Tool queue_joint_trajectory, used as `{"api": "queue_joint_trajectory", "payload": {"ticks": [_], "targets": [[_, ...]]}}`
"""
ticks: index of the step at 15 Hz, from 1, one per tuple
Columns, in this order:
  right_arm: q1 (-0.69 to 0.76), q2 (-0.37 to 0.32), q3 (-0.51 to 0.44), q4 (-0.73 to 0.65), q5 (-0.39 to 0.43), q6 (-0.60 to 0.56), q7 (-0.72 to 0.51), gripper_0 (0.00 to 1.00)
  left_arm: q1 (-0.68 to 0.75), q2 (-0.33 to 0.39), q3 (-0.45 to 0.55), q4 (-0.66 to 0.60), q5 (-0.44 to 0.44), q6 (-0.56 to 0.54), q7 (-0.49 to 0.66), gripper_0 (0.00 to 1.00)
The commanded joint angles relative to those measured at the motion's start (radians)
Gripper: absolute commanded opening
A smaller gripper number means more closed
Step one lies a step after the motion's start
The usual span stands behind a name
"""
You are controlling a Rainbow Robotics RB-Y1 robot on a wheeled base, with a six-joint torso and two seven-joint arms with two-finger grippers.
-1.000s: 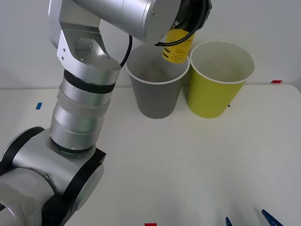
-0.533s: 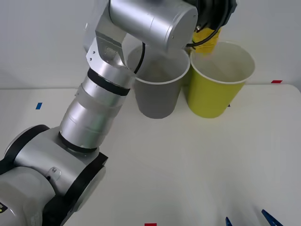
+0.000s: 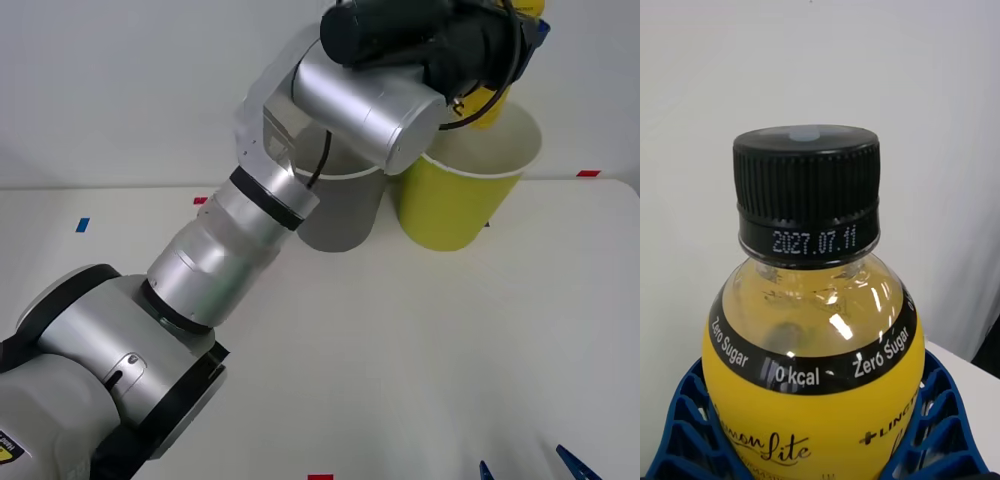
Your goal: Put cans in the gray bin and PET bottles in the light green bin.
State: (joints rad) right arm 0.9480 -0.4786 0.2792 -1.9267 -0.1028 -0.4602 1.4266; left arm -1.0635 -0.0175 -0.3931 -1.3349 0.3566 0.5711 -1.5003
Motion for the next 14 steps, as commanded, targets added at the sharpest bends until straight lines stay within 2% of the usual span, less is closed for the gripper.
{"api": "queue_joint_trajectory", "payload": {"ticks": [1, 3, 6, 14], "targets": [[0.0, 0.0, 0.0, 0.0, 0.0, 0.0, 0.0, 1.0, 0.0, 0.0, -0.015, 0.037, 0.004, -0.042, 0.0, 0.0], [0.0, 0.0, 0.0, 0.0, 0.0, 0.0, 0.0, 1.0, 0.0, 0.0, -0.016, 0.066, 0.005, -0.082, -0.008, 0.0], [0.0, 0.0, 0.0, 0.0, 0.0, 0.0, 0.0, 1.0, 0.0, 0.0, -0.038, 0.154, 0.016, -0.204, 0.002, 0.0], [0.0, 0.0, 0.0, 0.0, 0.0, 0.0, 0.0, 1.0, 0.0, 0.0, -0.044, 0.157, 0.036, -0.224, 0.026, 0.0]]}}
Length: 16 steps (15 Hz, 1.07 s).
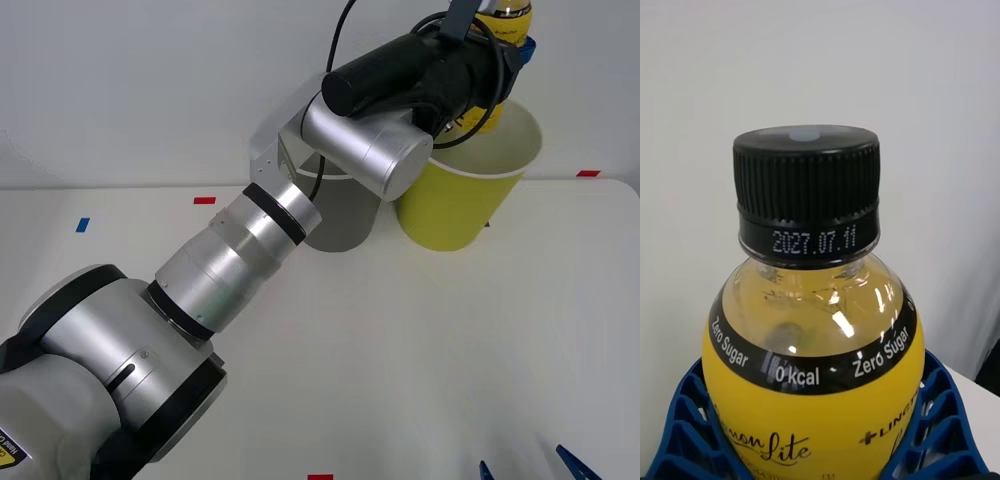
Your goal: Put cans in the gray bin and PET bottles in the light green bin.
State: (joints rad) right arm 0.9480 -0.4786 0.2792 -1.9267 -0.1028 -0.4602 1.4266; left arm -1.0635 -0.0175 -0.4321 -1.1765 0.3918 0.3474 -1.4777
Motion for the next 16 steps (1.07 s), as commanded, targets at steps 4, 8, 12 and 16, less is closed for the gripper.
{"api": "queue_joint_trajectory", "payload": {"ticks": [4, 8, 12, 16], "targets": [[0.0, 0.0, 0.0, 0.0, 0.0, 0.0, 0.0, 1.0, -0.001, 0.0, -0.046, 0.106, 0.009, -0.18, 0.013, 0.0], [0.0, 0.0, 0.0, 0.0, 0.0, 0.0, 0.0, 1.0, -0.001, 0.0, -0.043, 0.107, 0.022, -0.188, 0.033, 0.03], [0.0, 0.0, 0.0, 0.0, 0.0, 0.0, 0.0, 1.0, -0.003, 0.0, -0.043, 0.101, 0.024, -0.191, 0.042, 1.0], [0.0, 0.0, 0.0, 0.0, 0.0, 0.0, 0.0, 1.0, 0.004, 0.0, -0.043, 0.074, 0.035, -0.188, 0.046, 1.0]]}}
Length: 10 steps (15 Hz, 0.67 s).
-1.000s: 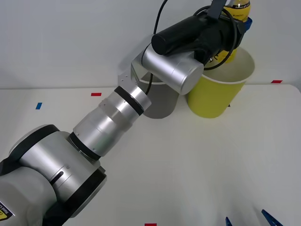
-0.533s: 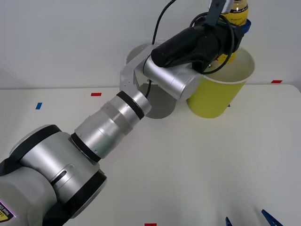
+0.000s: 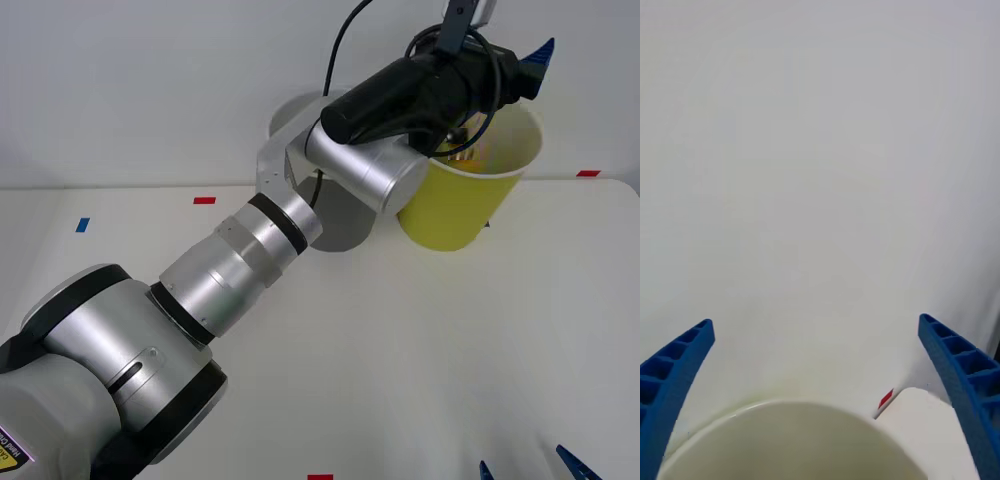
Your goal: Put cans in the gray bin and PET bottles in the light green bin.
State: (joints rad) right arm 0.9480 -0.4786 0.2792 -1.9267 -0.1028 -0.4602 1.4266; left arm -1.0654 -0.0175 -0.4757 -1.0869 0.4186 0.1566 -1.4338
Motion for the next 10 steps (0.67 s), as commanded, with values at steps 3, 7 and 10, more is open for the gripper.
{"api": "queue_joint_trajectory", "payload": {"ticks": [3, 7, 10], "targets": [[0.0, 0.0, 0.0, 0.0, 0.0, 0.0, 0.0, 1.0, 0.157, 0.0, -0.044, -0.22, 0.017, 0.055, 0.0, 1.0], [0.0, 0.0, 0.0, 0.0, 0.0, 0.0, 0.0, 1.0, 0.38, 0.123, -0.041, -0.597, 0.009, 0.256, -0.005, 1.0], [0.0, 0.0, 0.0, 0.0, 0.0, 0.0, 0.0, 1.0, 0.535, 0.235, -0.041, -0.722, 0.003, 0.185, -0.019, 1.0]]}}
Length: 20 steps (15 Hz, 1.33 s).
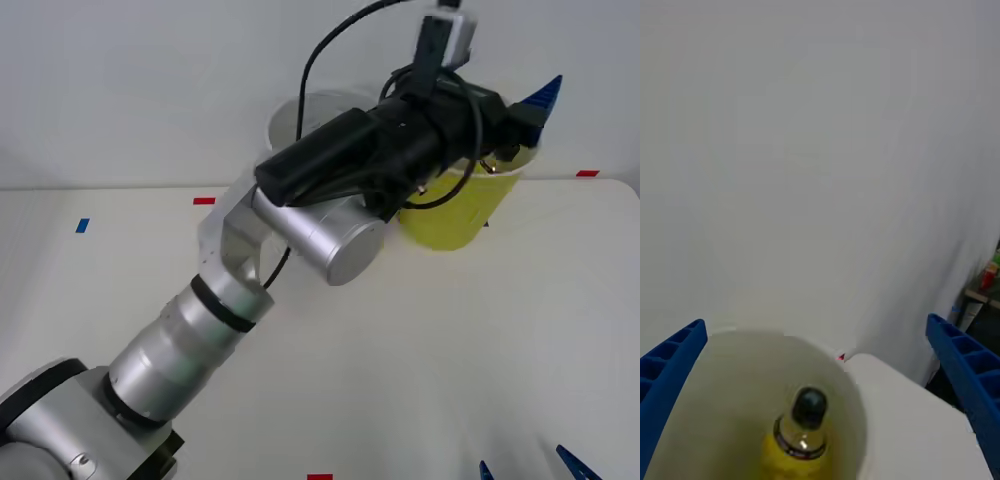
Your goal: Put cans in the gray bin and PET bottles in the light green bin.
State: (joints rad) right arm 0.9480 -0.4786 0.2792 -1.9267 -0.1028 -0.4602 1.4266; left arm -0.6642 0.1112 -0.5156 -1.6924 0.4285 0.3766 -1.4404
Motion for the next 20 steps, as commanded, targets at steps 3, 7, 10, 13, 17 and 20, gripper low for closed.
{"api": "queue_joint_trajectory", "payload": {"ticks": [3, 7, 10, 13, 17, 20], "targets": [[0.0, 0.0, 0.0, 0.0, 0.0, 0.0, 0.0, 1.0, 0.29, 0.197, 0.009, -0.234, -0.02, -0.073, -0.028, 1.0], [0.0, 0.0, 0.0, 0.0, 0.0, 0.0, 0.0, 1.0, 0.514, 0.298, 0.078, -0.359, -0.037, -0.119, -0.055, 1.0], [0.0, 0.0, 0.0, 0.0, 0.0, 0.0, 0.0, 1.0, 0.692, 0.329, 0.12, -0.362, -0.057, -0.277, -0.08, 1.0], [0.0, 0.0, 0.0, 0.0, 0.0, 0.0, 0.0, 1.0, 0.854, 0.318, 0.169, -0.362, -0.079, -0.415, -0.103, 1.0], [0.0, 0.0, 0.0, 0.0, 0.0, 0.0, 0.0, 1.0, 0.988, 0.308, 0.181, -0.362, -0.111, -0.535, -0.133, 1.0], [0.0, 0.0, 0.0, 0.0, 0.0, 0.0, 0.0, 1.0, 1.045, 0.298, 0.183, -0.362, -0.122, -0.582, -0.144, 1.0]]}}
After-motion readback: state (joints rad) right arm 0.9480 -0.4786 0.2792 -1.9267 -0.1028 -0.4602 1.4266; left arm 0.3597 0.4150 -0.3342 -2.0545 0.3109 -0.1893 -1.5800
